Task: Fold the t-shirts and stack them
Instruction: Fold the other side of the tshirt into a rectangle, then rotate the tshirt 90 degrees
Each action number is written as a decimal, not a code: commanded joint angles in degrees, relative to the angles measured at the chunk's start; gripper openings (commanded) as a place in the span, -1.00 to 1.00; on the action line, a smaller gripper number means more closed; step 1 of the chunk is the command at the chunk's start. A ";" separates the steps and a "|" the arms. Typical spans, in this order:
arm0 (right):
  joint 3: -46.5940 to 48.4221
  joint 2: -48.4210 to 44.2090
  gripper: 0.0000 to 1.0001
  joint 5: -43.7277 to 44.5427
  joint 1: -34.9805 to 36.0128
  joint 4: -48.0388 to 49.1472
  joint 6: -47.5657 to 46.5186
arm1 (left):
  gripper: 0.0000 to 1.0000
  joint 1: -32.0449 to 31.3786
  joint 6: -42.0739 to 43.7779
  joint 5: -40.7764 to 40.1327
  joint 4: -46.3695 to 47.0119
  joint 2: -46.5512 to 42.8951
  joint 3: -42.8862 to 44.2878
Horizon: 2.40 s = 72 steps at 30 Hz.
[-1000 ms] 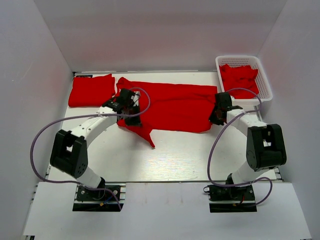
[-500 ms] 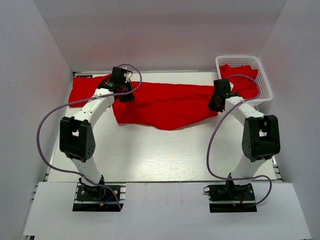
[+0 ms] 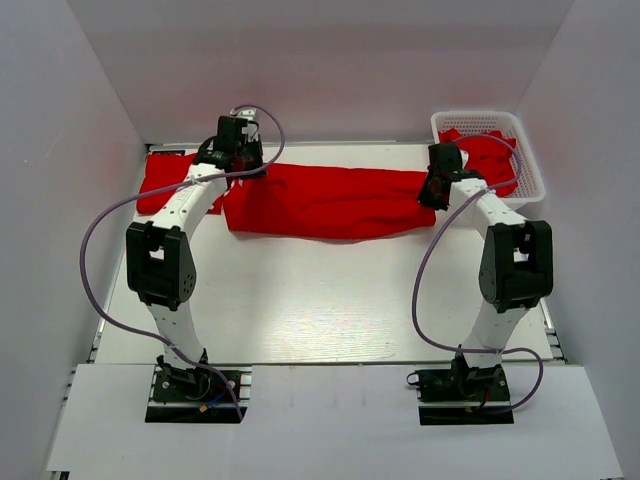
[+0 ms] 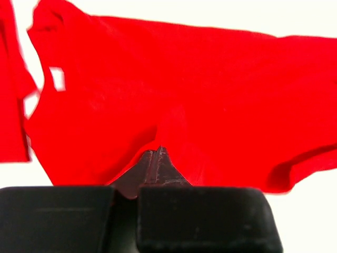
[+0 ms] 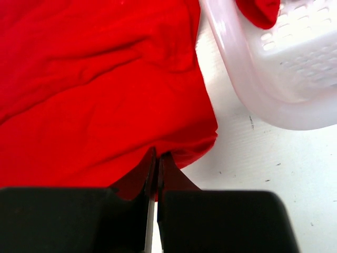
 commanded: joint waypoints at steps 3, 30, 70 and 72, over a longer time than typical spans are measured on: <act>4.88 1.20 -1.00 2.57 -0.71 -2.16 -1.31 | -1.00 1.85 3.95 -0.81 4.90 -1.61 3.02; 18.51 13.15 -0.93 4.32 -2.38 -5.85 -0.70 | -1.00 8.00 6.77 8.77 14.23 14.45 9.95; 19.30 20.00 0.81 -14.92 2.02 5.13 -9.05 | 1.00 7.12 -2.02 22.04 10.36 27.21 14.97; 21.68 23.17 0.81 -14.13 1.93 6.09 -8.35 | 1.00 7.12 -2.63 20.91 10.97 27.74 15.58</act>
